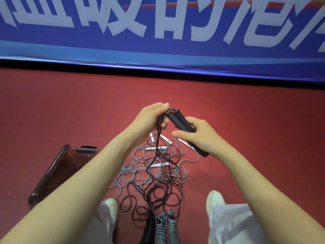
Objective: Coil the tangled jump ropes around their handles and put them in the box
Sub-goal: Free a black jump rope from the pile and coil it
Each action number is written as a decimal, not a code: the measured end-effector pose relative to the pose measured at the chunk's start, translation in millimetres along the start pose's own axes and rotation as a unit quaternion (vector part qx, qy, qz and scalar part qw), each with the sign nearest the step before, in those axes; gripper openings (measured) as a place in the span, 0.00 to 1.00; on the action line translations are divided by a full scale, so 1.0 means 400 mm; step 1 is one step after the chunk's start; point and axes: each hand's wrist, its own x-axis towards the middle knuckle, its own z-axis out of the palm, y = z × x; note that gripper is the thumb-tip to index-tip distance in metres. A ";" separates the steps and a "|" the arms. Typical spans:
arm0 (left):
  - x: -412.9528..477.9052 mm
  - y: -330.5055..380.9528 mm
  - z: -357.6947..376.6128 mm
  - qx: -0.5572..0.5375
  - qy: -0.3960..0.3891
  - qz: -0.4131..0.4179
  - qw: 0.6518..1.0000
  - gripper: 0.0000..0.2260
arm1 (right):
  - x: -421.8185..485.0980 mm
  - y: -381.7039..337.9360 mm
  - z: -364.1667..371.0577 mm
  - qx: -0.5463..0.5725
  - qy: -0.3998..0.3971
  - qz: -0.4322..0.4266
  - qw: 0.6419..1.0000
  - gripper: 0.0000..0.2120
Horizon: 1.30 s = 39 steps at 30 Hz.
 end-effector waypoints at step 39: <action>0.003 -0.023 -0.003 0.178 -0.019 -0.102 0.979 0.03 | 0.102 -0.014 0.027 0.426 0.162 0.042 0.889 0.08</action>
